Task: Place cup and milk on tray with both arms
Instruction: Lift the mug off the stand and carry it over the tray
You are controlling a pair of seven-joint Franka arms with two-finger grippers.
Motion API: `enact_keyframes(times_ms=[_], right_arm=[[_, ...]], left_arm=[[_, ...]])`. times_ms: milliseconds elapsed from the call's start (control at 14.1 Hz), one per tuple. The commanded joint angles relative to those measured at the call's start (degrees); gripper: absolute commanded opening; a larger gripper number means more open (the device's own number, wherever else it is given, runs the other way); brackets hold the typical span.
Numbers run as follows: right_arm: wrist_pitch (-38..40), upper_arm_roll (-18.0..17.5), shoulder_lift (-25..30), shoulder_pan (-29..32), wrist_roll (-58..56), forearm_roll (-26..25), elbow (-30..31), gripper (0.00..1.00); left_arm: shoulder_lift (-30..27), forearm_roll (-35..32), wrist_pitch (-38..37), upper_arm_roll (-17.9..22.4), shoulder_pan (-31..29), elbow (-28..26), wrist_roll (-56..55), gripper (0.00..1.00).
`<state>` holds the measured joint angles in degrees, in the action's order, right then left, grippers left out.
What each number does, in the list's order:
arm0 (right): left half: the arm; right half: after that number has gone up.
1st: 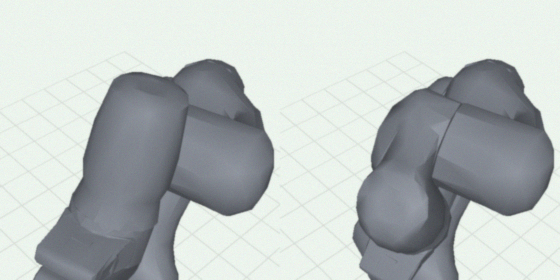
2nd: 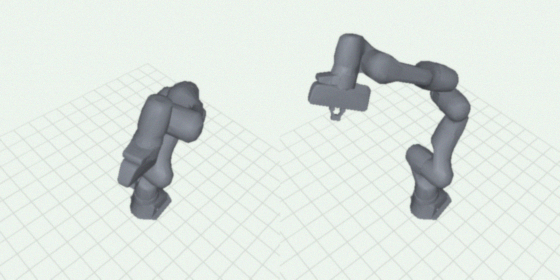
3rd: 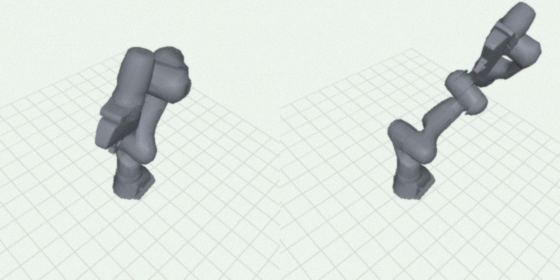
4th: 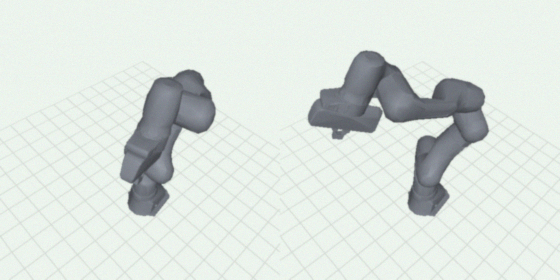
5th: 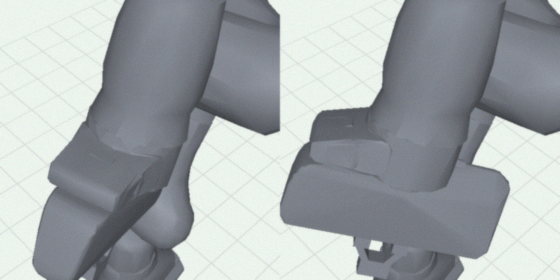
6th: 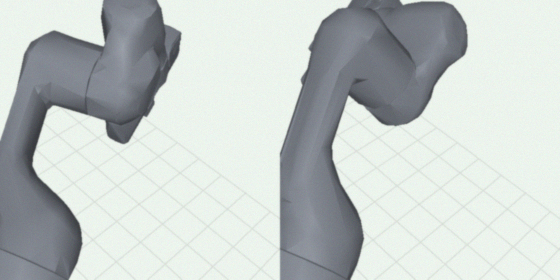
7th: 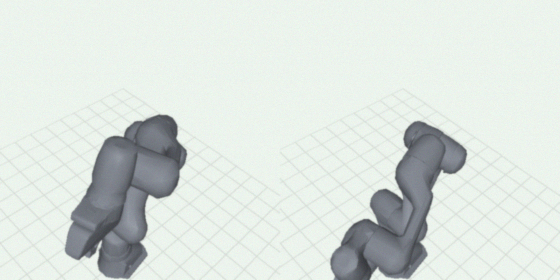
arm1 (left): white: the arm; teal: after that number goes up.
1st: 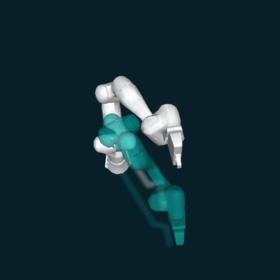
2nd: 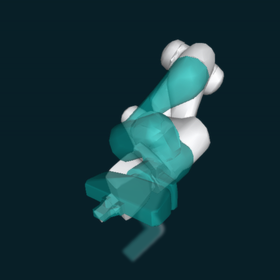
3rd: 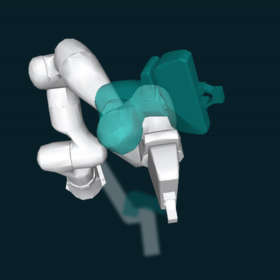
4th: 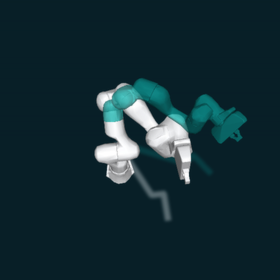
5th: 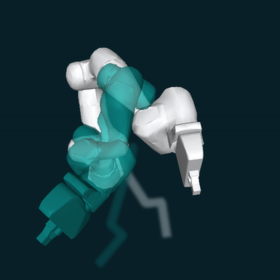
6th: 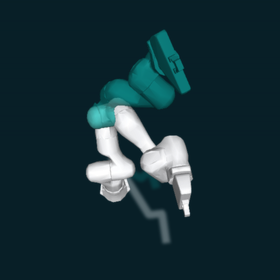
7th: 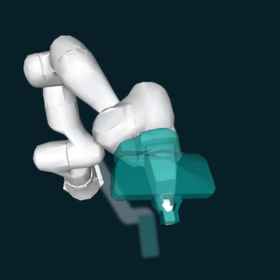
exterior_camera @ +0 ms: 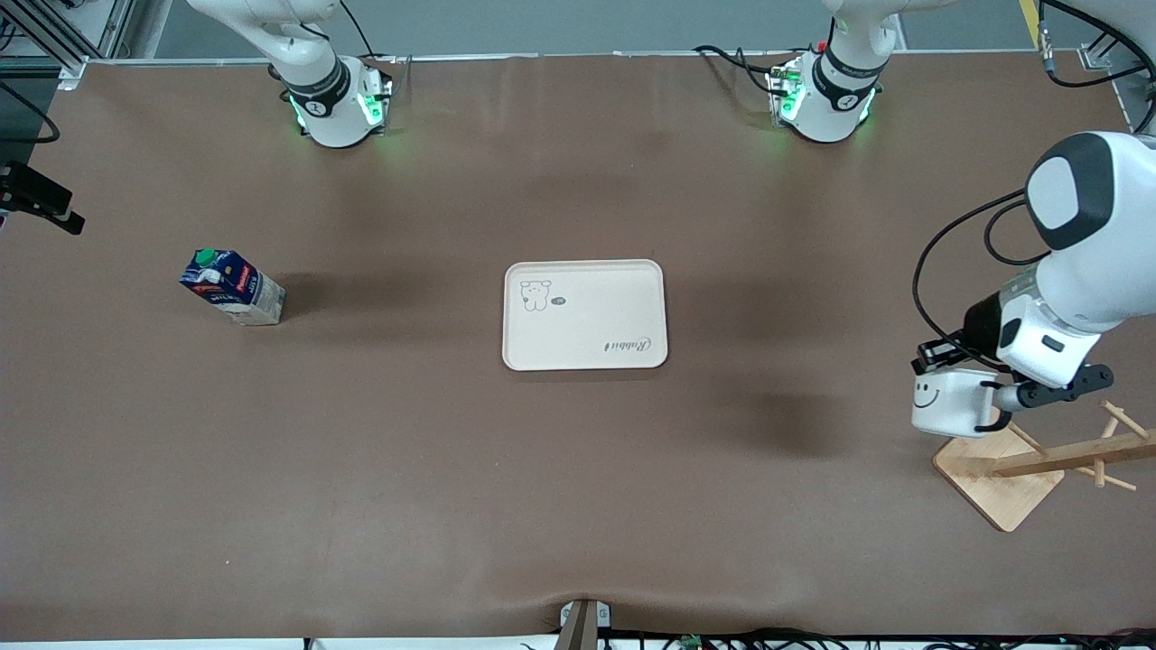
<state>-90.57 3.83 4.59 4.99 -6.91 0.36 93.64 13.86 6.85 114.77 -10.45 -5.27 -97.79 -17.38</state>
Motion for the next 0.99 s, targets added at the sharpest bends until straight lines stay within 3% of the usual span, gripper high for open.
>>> enact_keyframes(times_ms=[0, 425, 921], right_arm=[[0.31, -0.76, -0.46, 0.99, 0.23, 0.25, -1.18, 1.00], [0.22, -0.67, -0.81, 1.08, 0.23, 0.25, -2.06, 1.00], [0.13, -0.76, -1.69, 0.99, 0.05, 0.16, -2.24, 1.00]], left_arm=[[0.03, 1.41, -2.00, -0.19, 2.71, 0.49, -5.09, 0.00], [1.08, 1.50, -2.01, -0.28, 11.15, 0.41, -22.67, 0.00], [3.89, 10.10, -1.13, -0.28, 16.96, 0.49, -31.04, 0.00]])
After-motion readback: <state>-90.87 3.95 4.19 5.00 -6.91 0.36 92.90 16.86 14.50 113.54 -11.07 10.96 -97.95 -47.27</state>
